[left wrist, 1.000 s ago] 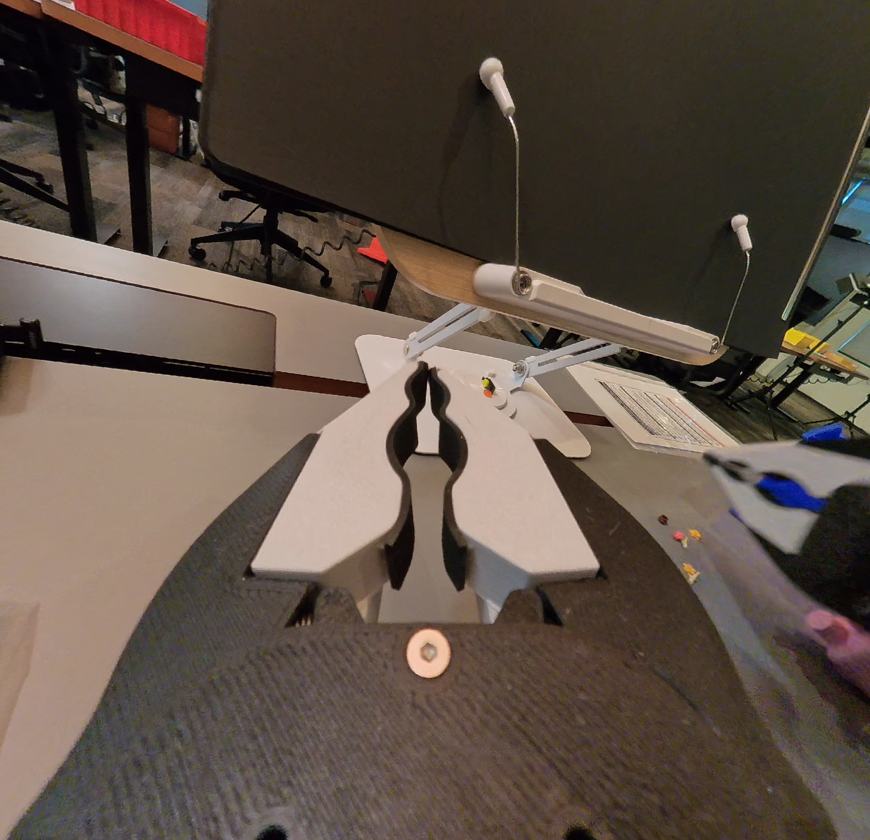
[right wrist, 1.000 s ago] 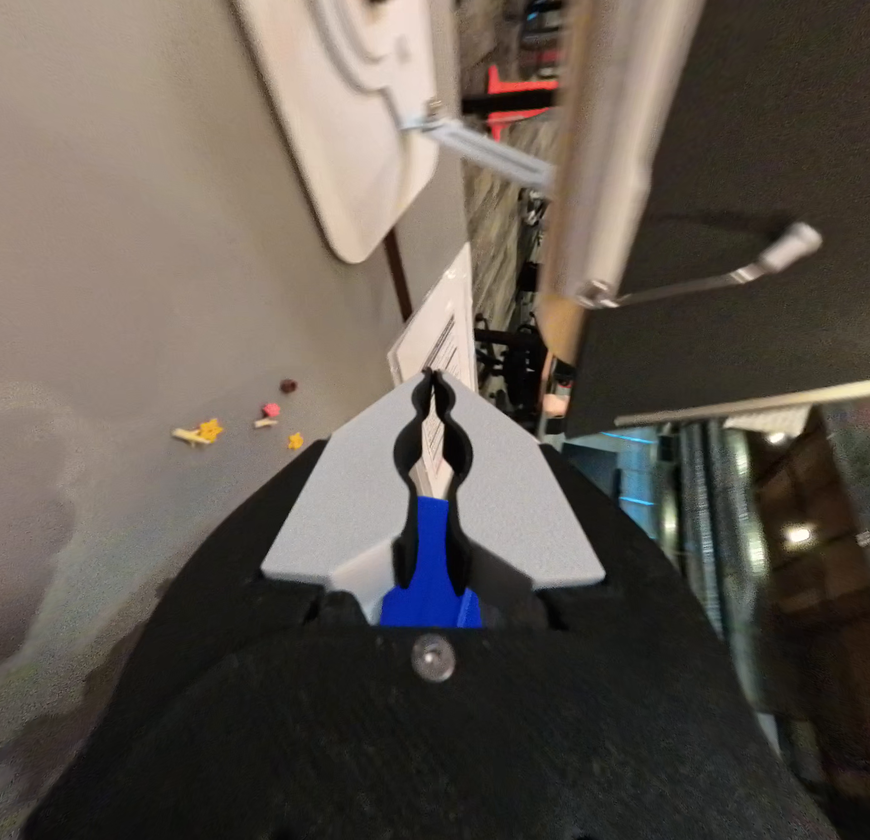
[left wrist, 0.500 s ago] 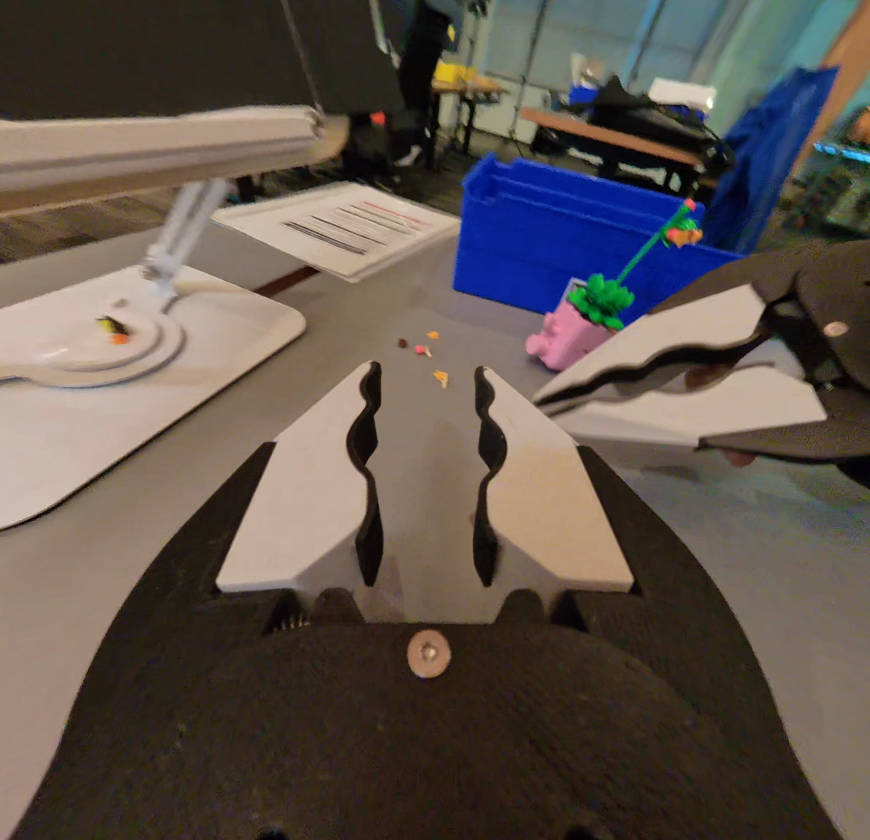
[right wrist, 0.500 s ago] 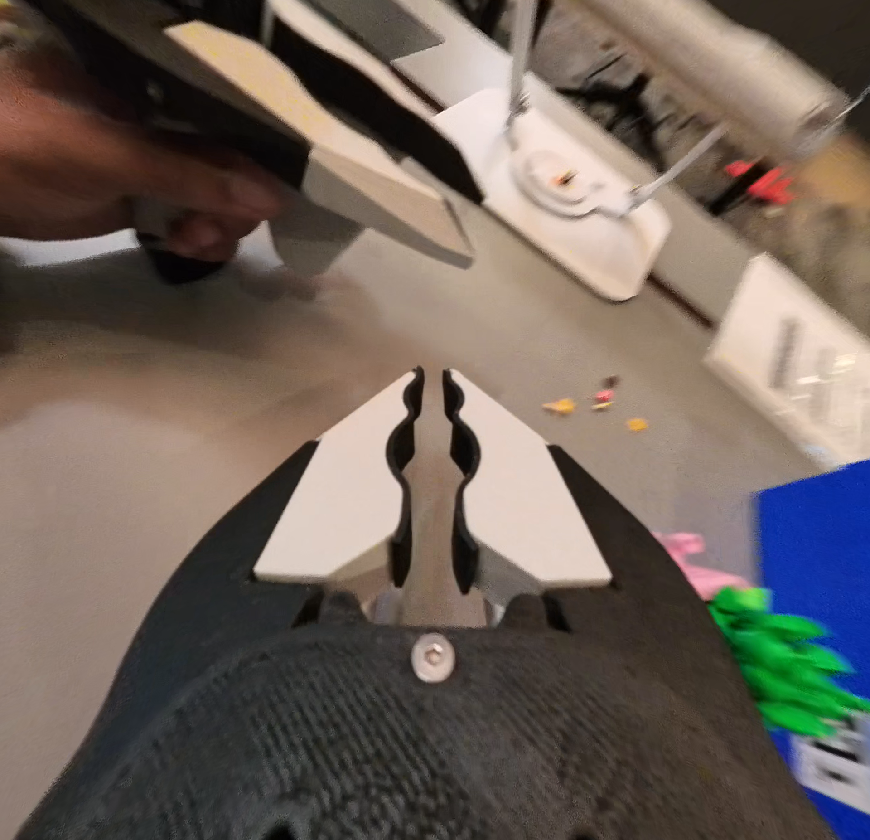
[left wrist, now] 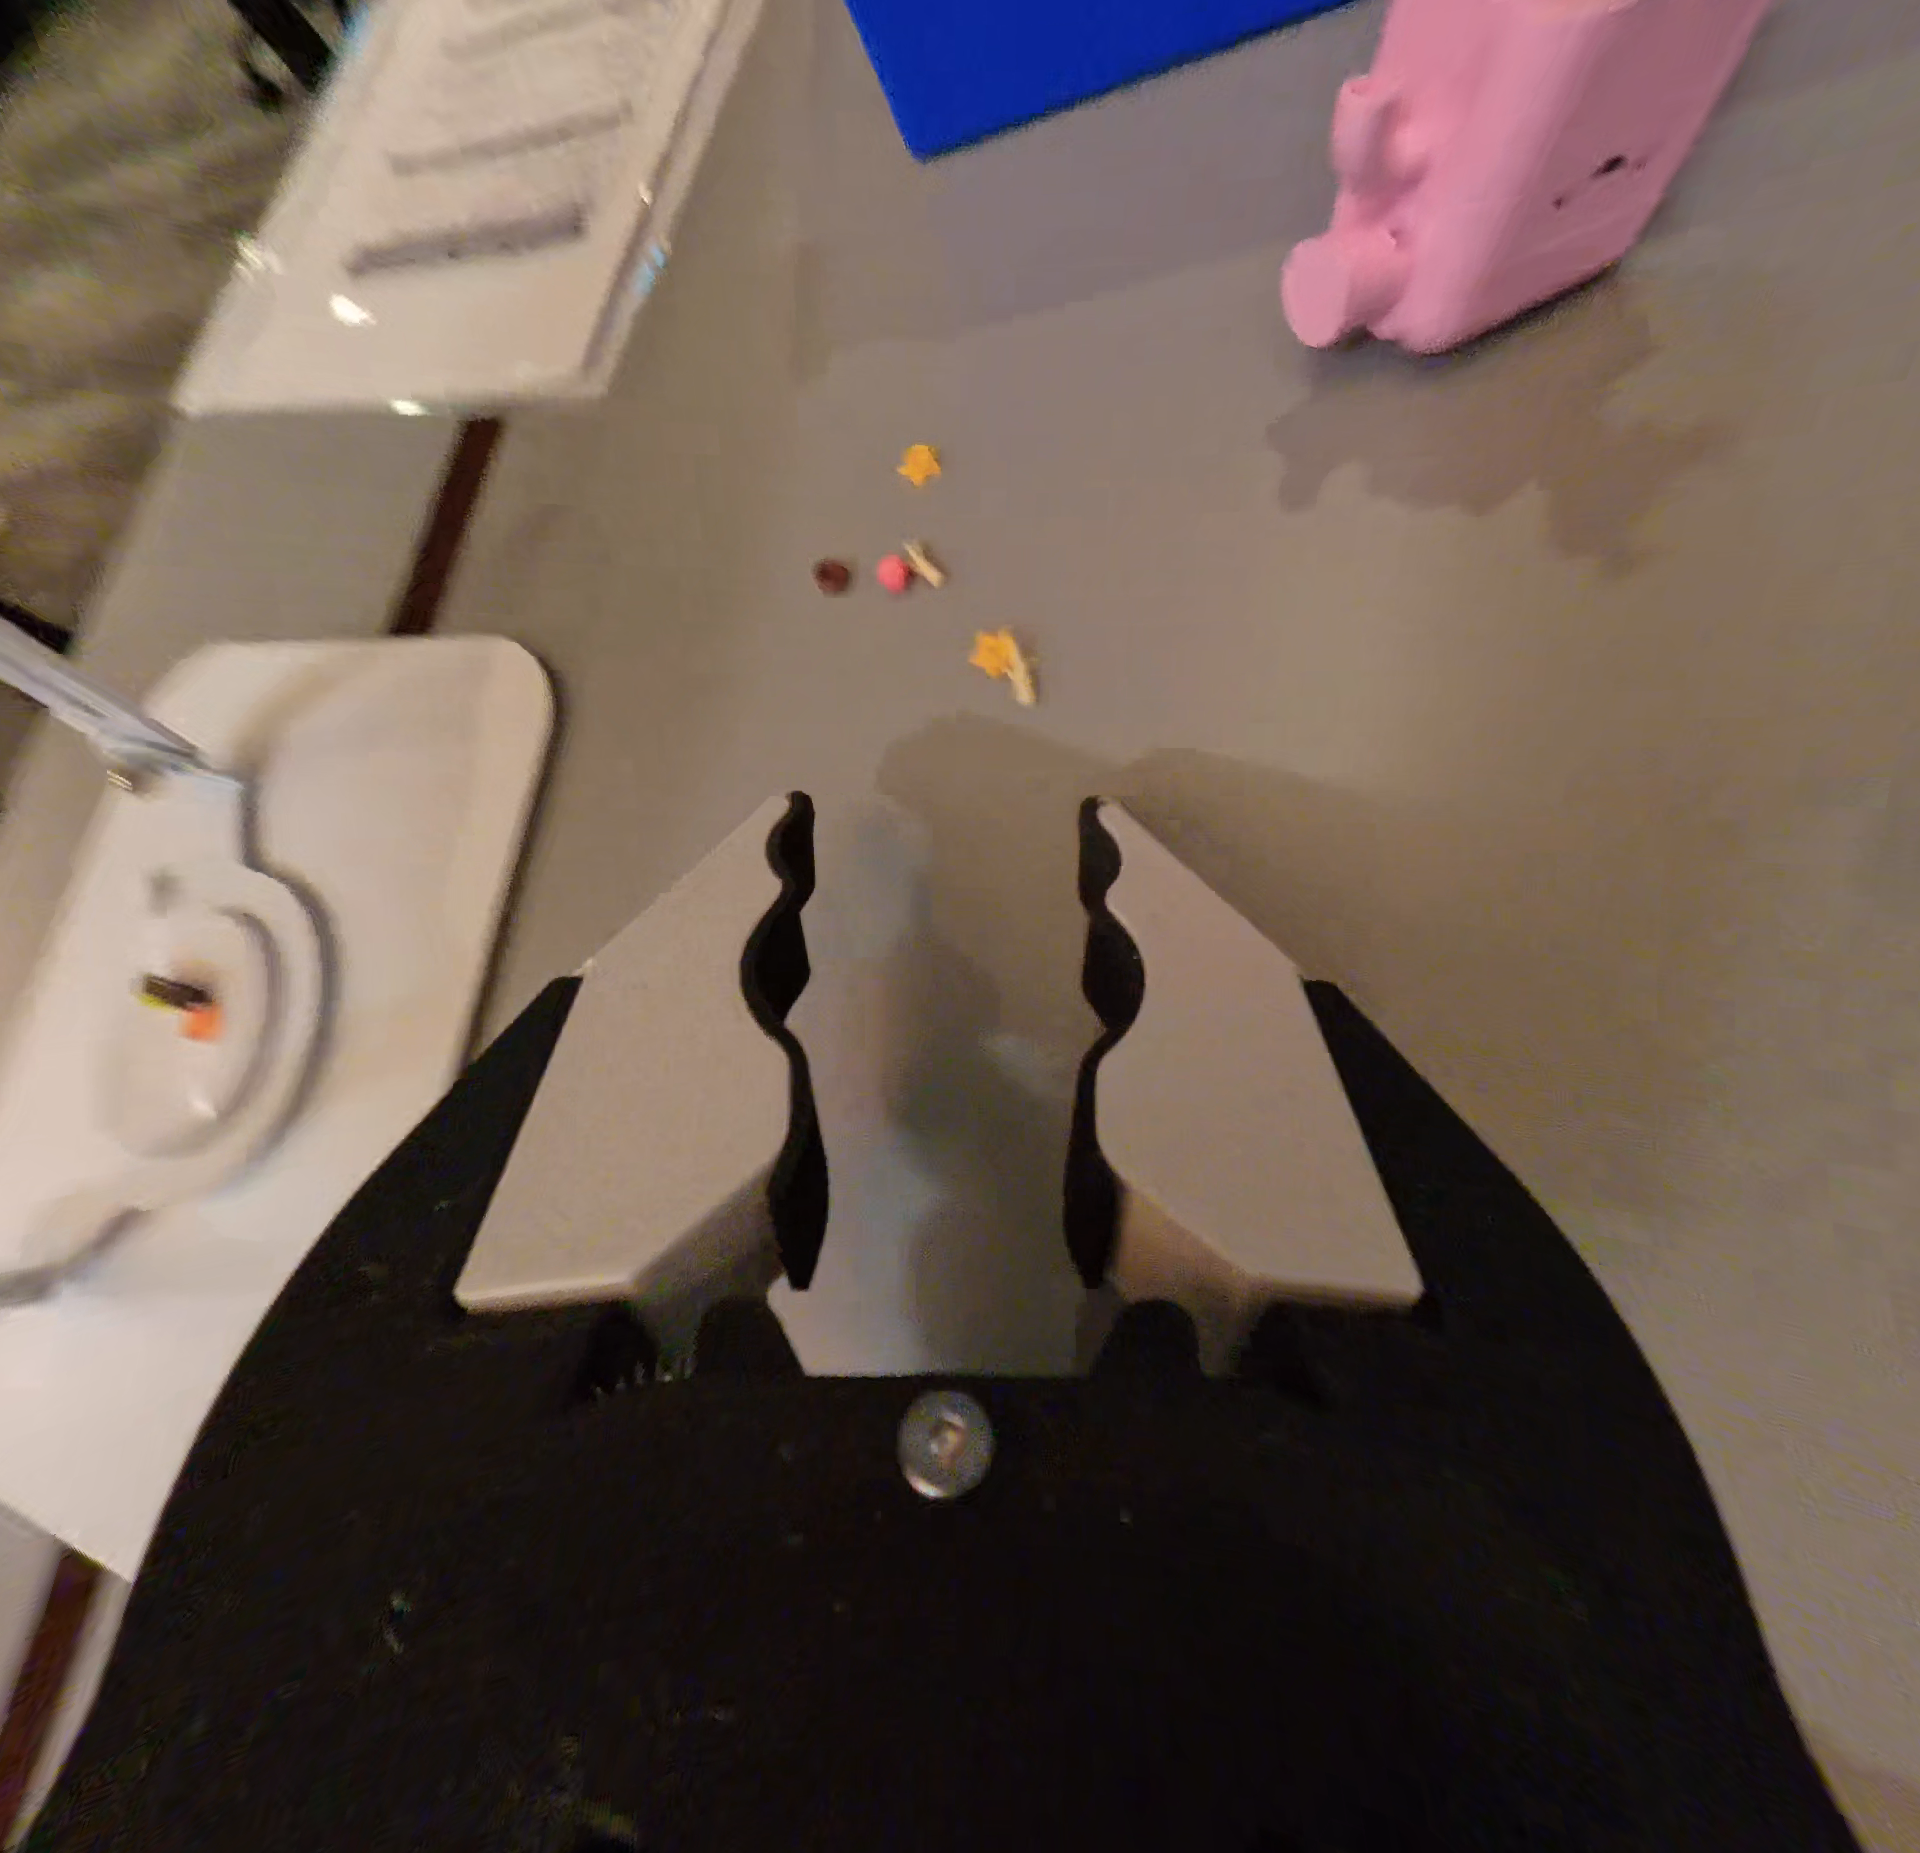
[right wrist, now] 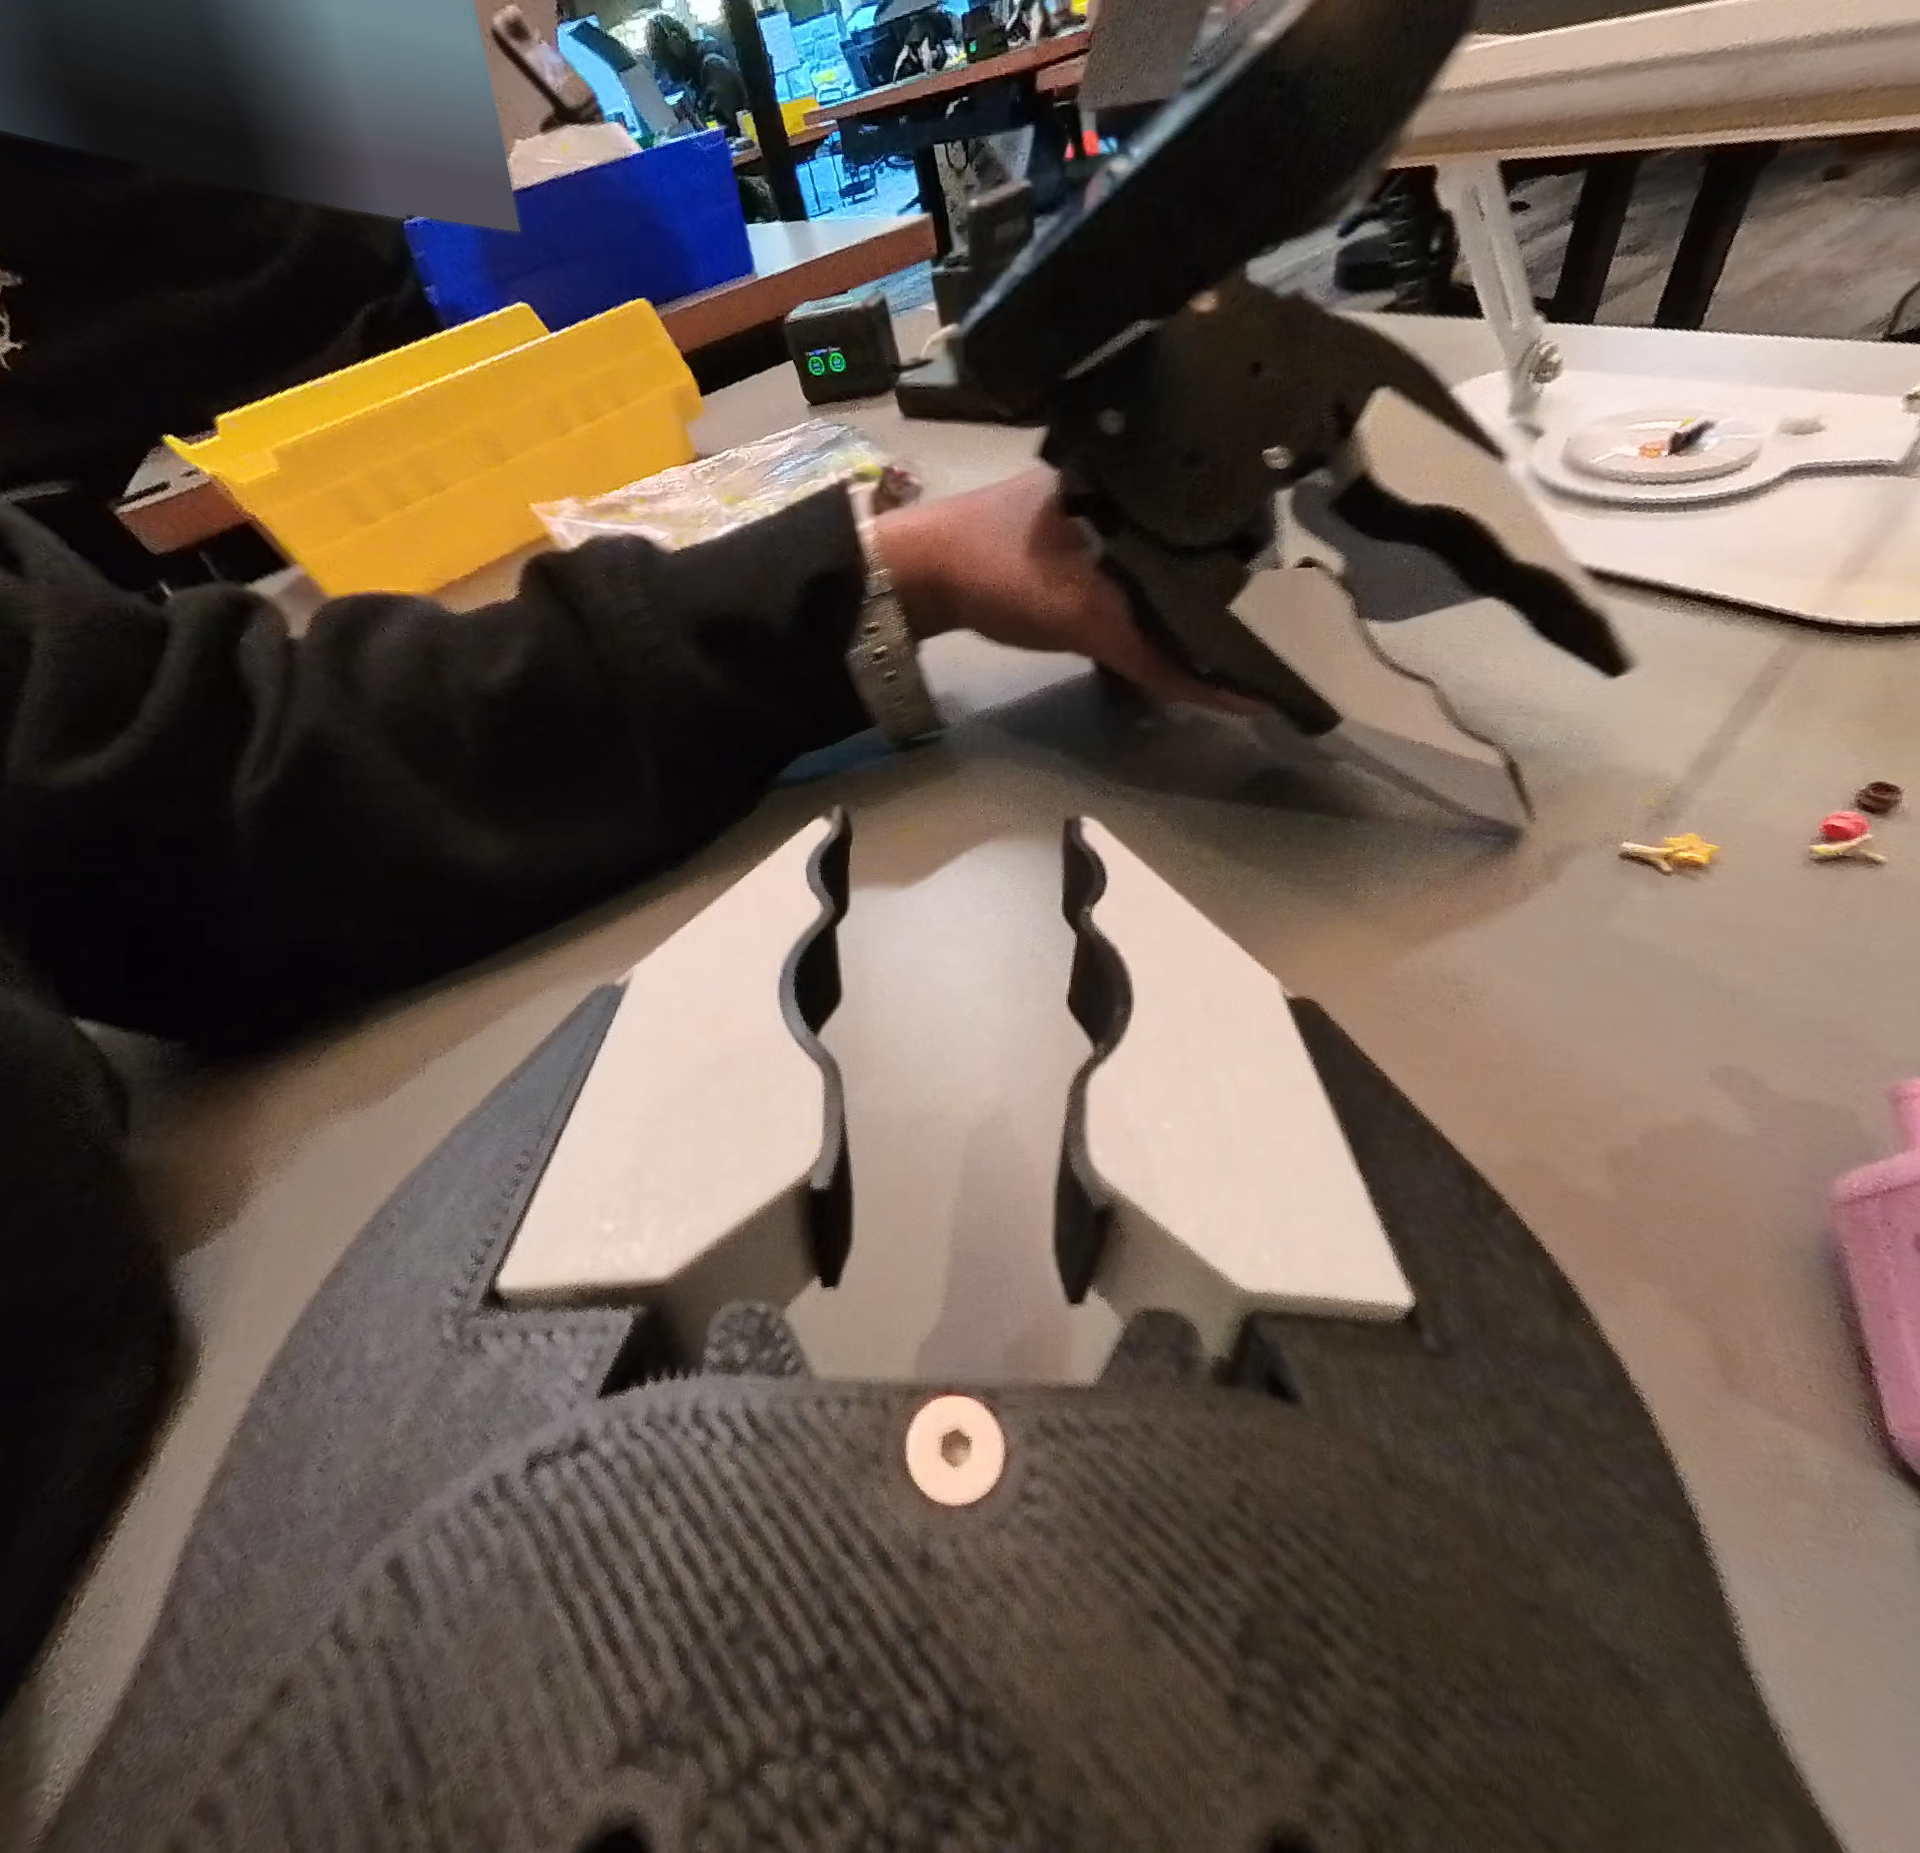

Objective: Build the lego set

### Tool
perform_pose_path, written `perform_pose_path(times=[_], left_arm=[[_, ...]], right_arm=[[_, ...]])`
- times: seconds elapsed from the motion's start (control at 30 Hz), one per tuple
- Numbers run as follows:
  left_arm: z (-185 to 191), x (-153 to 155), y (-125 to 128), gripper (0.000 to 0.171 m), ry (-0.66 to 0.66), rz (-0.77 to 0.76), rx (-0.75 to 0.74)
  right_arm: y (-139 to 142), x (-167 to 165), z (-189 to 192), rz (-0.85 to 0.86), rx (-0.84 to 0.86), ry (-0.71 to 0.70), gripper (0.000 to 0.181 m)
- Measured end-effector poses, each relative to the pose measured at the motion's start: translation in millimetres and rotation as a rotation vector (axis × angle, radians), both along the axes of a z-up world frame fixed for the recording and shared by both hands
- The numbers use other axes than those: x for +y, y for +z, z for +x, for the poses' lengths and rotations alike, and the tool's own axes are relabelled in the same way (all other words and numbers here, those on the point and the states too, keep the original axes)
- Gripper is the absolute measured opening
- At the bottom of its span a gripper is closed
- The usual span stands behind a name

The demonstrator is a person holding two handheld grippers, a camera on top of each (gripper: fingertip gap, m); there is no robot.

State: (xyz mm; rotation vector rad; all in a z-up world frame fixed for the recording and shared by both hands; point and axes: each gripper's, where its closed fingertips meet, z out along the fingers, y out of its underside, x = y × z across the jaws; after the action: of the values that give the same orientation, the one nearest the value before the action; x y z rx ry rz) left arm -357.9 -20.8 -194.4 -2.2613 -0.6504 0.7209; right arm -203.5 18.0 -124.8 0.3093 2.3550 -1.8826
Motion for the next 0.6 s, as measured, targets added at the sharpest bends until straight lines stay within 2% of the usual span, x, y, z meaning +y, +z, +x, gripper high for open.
perform_pose_path(times=[0.07,0.17,0.27,0.37,0.5,0.6], left_arm=[[-16.2,-0.2,-0.7,0.05,-0.035,-0.007,0.001],[-27.2,7.3,-4.7,0.055,-0.113,0.085,-0.16],[-23.4,17.6,-8.2,0.077,-0.213,0.189,-0.37],[-21.2,23.1,-6.2,0.085,-0.275,0.214,-0.406],[-29.6,27.9,-11.0,0.075,-0.259,0.127,-0.326],[-28.1,36.6,-10.1,0.058,-0.28,0.126,-0.321]], right_arm=[[-0.3,-0.5,2.9,0.004,0.013,0.009,0.039],[1.0,0.0,5.3,-0.008,-0.011,0.031,0.037],[4.3,2.3,1.7,-0.038,-0.057,0.03,0.037],[7.5,5.0,-1.7,-0.07,-0.109,0.032,0.036],[7.3,5.4,-3.1,-0.079,-0.163,0.043,0.036],[5.2,3.8,-1.8,-0.063,-0.164,0.051,0.036]])
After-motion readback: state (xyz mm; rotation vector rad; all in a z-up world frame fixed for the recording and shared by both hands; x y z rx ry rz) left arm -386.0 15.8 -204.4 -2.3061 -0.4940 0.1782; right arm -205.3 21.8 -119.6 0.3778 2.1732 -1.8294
